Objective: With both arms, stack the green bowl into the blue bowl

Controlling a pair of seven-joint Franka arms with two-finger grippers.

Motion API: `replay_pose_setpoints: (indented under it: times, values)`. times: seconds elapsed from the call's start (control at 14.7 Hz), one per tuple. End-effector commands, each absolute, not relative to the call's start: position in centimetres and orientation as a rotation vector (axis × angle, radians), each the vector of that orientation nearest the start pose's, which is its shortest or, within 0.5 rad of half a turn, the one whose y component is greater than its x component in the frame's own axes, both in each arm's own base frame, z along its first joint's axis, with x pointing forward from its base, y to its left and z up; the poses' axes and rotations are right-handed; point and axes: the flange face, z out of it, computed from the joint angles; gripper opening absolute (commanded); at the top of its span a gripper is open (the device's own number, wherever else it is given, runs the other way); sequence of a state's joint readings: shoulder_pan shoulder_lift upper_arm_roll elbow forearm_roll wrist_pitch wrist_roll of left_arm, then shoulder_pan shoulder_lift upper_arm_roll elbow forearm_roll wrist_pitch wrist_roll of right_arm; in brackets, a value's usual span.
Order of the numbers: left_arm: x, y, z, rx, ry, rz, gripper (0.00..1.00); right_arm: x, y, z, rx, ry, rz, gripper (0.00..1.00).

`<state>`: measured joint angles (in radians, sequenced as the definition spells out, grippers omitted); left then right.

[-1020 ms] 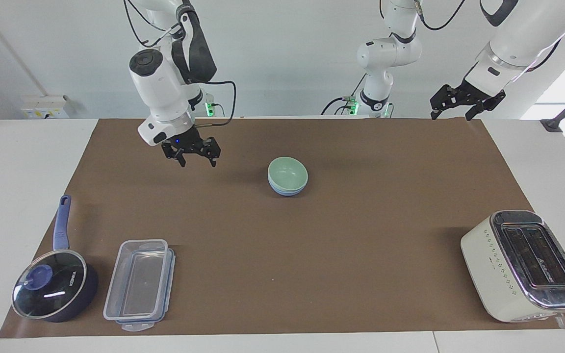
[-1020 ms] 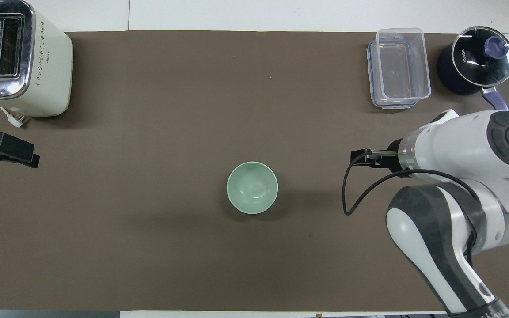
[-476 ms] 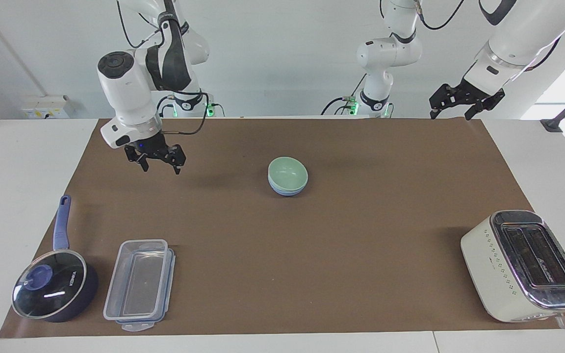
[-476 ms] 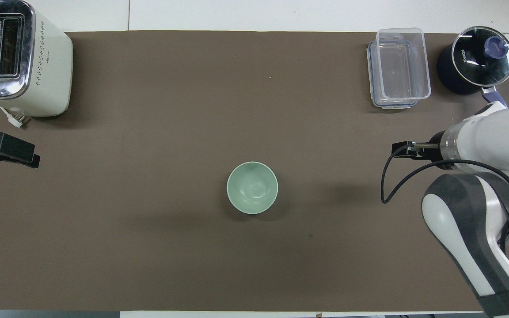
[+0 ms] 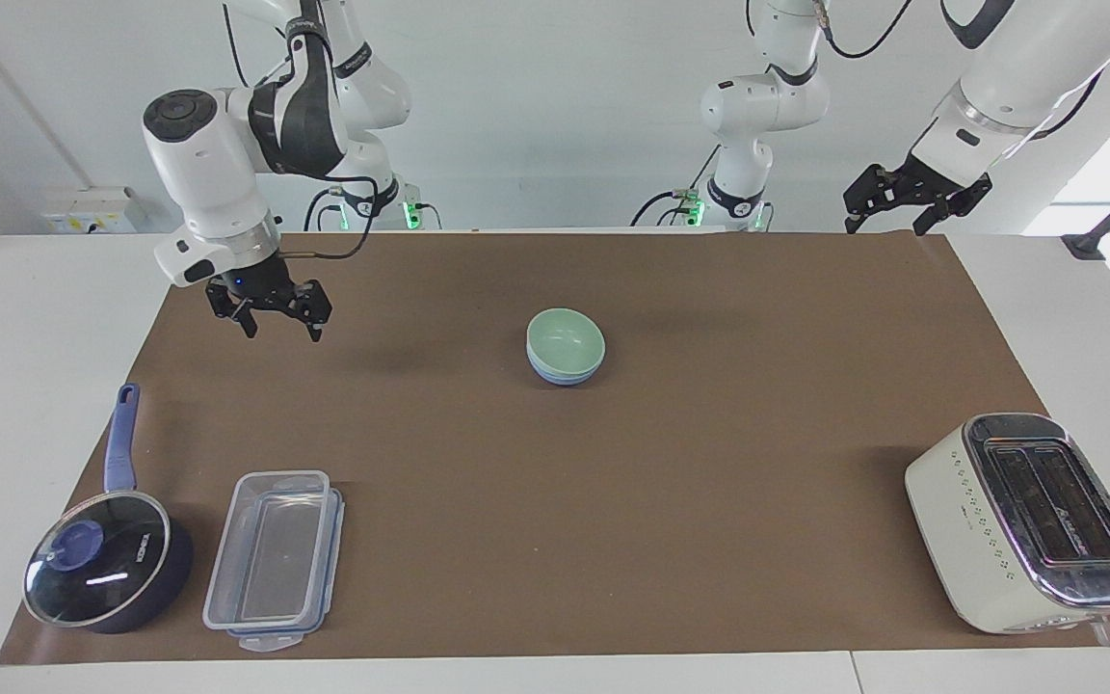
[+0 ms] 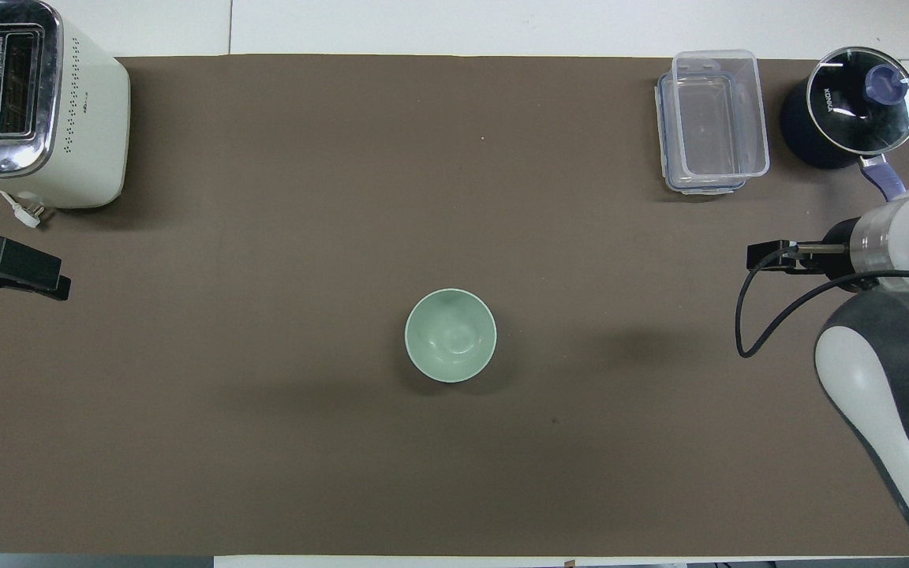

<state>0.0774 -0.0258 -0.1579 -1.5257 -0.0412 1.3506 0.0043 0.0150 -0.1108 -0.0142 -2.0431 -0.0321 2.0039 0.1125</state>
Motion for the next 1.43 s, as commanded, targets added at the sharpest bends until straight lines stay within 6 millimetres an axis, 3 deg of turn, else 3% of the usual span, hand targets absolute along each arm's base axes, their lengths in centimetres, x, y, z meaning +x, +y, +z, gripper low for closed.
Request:
replay_pose_setpoints:
  times: [0.0,0.27,0.48,0.61,0.82,1.02,1.36]
  values:
    - [50.7,-4.3,65.4,-3.136,0.143,0.209,1.00,53.9,-0.6,53.9,-3.179,0.136,-0.120,1.00]
    - [49.6,-4.3,67.0,-3.136,0.140,0.163,1.00,55.4,0.1,58.2,-3.186,0.119,-0.048,1.00]
    - [49.0,-4.4,67.8,-3.135,0.140,0.142,1.00,55.0,0.2,60.4,-3.190,0.121,0.008,1.00]
    - [48.6,-4.4,68.4,-3.134,0.135,0.120,1.00,54.3,0.1,60.9,-3.181,0.130,0.048,1.00]
    - [48.0,-4.5,66.5,-3.131,0.129,0.096,1.00,52.9,-0.4,61.5,-3.168,0.156,0.109,1.00]
    - [48.4,-4.4,64.9,-3.134,0.132,0.149,1.00,52.9,-0.4,61.3,-3.169,0.163,0.105,1.00]
    - [48.3,-4.7,64.8,-3.137,0.140,0.164,1.00,52.7,-0.3,61.1,-3.168,0.148,0.105,1.00]
